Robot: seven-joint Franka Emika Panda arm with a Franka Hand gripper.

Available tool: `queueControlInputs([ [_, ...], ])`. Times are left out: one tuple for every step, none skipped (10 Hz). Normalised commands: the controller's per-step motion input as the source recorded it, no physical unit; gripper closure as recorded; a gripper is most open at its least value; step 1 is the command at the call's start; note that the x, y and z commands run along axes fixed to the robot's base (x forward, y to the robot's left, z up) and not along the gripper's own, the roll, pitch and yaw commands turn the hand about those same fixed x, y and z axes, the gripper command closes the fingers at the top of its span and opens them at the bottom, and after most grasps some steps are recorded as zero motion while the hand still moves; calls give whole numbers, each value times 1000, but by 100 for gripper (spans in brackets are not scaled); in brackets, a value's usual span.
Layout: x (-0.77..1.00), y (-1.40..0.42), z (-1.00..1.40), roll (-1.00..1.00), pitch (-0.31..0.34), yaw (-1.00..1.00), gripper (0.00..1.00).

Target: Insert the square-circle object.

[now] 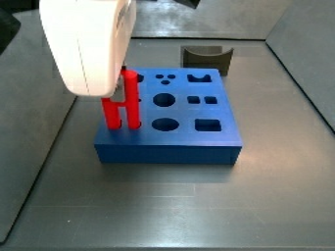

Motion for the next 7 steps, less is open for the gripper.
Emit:
queueControlInputs([
  [-60, 0, -606, -109, -267, -129, 100],
  [-37, 0, -611, -117, -276, -123, 100],
  [-9, 0, -700, -59, -267, -109, 100],
  [0, 0, -729, 0, -217, -100, 100],
  [0, -40, -760, 64, -204, -83, 100],
  [0, -43, -751, 113, -149, -74, 100],
  [60, -86, -686, 216, -1, -71, 100],
])
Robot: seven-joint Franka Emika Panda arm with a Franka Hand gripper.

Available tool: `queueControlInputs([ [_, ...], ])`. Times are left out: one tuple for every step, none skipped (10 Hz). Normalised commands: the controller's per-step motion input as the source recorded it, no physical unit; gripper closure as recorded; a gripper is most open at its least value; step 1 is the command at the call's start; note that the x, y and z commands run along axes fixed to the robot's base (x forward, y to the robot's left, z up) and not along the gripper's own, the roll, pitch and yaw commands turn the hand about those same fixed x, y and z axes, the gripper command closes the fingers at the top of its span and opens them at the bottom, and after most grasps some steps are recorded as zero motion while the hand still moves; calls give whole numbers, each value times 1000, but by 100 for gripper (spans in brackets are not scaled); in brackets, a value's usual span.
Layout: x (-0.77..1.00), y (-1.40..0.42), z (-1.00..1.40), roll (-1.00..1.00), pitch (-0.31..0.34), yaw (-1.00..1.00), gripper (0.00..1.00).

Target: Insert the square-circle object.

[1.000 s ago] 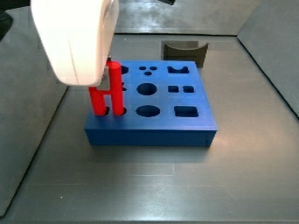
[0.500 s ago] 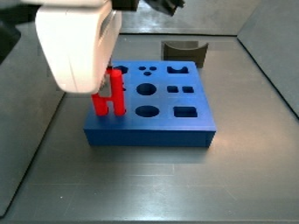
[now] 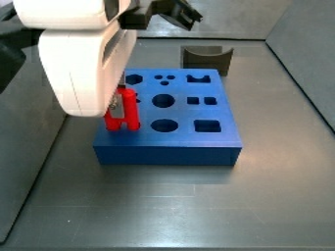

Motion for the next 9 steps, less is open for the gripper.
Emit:
queueControlInputs([
  [131, -206, -606, 326, 66, -20, 100],
  [169, -229, -737, 294, 27, 0, 100],
  [80, -211, -811, 247, 19, 0, 100],
  [129, -103, -863, 181, 76, 0, 100],
  [97, -57, -926, 116, 73, 0, 100],
  [131, 0, -906, 0, 3, 0, 100],
  [0, 66, -297, -37, -99, -57, 100],
  [-23, 0, -17, -10, -106, 0, 100],
  [0, 0, 0, 0, 0, 0, 100],
])
